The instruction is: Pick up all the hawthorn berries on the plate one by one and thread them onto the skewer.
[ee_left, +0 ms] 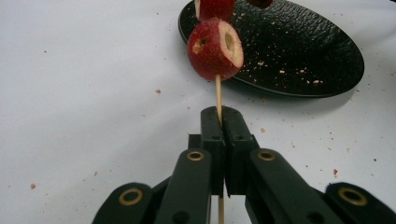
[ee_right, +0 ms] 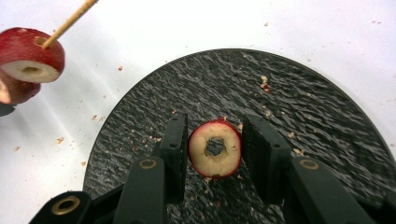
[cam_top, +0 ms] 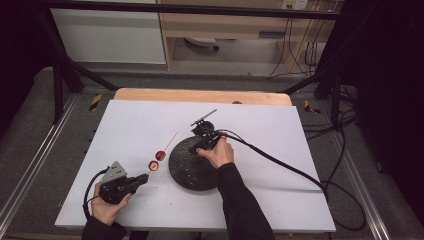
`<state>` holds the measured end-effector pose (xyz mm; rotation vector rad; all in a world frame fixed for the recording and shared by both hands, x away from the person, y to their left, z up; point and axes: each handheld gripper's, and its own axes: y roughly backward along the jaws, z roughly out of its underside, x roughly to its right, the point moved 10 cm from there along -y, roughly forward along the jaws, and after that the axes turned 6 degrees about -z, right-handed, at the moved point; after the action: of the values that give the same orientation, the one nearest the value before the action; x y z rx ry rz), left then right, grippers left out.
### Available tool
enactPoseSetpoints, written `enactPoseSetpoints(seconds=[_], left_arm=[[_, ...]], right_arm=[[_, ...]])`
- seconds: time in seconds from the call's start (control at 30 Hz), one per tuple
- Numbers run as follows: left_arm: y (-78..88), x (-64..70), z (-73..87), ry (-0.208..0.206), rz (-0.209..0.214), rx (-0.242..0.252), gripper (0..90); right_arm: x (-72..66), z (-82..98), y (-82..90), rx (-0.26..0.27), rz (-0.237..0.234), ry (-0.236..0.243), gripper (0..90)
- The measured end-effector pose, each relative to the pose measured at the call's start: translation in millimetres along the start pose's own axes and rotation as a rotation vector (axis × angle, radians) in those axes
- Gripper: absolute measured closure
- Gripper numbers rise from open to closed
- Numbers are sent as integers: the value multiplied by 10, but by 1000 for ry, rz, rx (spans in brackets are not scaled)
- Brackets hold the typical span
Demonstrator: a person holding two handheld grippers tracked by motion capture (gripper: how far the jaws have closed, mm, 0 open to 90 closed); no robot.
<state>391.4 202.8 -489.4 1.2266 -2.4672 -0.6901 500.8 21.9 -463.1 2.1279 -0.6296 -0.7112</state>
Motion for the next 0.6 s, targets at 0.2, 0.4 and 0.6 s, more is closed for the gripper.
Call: enactPoseSetpoints(seconds=[0.2,0.4,0.6], left_arm=[[-1,16,-3,-3,0,2,880],[-1,39,-10,-4,5,3,880],[-2,55,-14,-6,8,5,880]], right_arm=[[2,52,107,78,-9,-16,627],[-21,108,195,158,-30,-30,627],[-34,184,219,241,-66,-67,627]])
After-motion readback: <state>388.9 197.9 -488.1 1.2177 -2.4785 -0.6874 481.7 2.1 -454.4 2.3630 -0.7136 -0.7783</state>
